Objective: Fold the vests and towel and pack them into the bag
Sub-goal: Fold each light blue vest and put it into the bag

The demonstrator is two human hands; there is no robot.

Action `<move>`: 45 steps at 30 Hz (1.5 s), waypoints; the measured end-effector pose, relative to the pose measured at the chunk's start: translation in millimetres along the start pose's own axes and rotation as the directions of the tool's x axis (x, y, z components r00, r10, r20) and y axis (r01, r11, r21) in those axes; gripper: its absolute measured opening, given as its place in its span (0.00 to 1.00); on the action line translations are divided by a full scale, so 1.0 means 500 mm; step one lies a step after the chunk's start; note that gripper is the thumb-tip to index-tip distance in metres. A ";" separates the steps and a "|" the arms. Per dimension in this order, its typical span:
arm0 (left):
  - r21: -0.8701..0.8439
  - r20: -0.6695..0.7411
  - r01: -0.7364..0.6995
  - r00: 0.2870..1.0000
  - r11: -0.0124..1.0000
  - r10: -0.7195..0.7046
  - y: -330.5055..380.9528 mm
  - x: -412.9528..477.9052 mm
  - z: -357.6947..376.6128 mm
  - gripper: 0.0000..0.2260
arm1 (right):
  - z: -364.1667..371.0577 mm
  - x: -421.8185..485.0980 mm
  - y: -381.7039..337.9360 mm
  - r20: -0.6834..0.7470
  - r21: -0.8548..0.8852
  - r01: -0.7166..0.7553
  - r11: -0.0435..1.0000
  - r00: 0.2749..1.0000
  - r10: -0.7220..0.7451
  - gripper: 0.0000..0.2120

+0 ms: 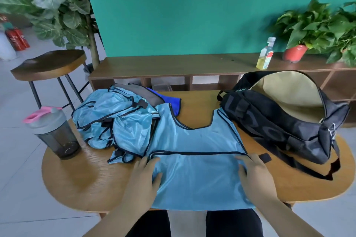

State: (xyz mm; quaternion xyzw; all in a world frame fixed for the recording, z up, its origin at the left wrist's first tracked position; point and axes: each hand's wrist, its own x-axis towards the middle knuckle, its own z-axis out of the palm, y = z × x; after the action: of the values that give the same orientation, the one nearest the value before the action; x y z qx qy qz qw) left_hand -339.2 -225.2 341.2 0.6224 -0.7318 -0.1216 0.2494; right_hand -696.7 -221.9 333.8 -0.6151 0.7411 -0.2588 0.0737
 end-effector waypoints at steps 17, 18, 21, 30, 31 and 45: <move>0.077 0.146 0.028 0.989 0.997 -0.039 -0.012 0.183 0.000 0.22 | 0.023 0.137 -0.056 0.116 -0.077 -0.114 0.991 0.986 0.122 0.22; 0.143 0.137 0.020 0.990 0.989 -0.040 -0.030 0.169 0.016 0.22 | 0.035 0.121 -0.046 0.100 -0.108 -0.110 0.988 0.988 0.121 0.23; 0.205 0.091 0.003 0.996 0.979 -0.022 -0.070 0.143 0.031 0.24 | 0.052 0.084 -0.037 0.014 -0.122 -0.068 0.990 0.997 0.070 0.23; 0.156 0.148 -0.058 0.988 0.986 0.034 -0.125 0.106 -0.015 0.28 | 0.066 0.019 -0.057 -0.047 0.009 0.038 0.999 0.998 -0.038 0.19; 0.129 0.135 -0.062 0.990 0.990 0.045 -0.127 0.099 -0.020 0.26 | 0.066 0.013 -0.059 -0.035 0.032 0.040 0.999 0.999 -0.038 0.19; -0.301 0.081 0.101 0.994 0.948 -0.080 -0.018 0.124 -0.033 0.07 | 0.000 0.146 -0.068 -0.013 0.100 -0.002 0.995 1.000 0.003 0.15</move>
State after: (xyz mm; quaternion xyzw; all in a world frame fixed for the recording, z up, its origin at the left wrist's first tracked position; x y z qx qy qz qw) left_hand -329.5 -285.0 363.9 0.6050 -0.6830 -0.2652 0.3117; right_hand -683.8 -295.0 365.0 -0.6081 0.7284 -0.2996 0.0999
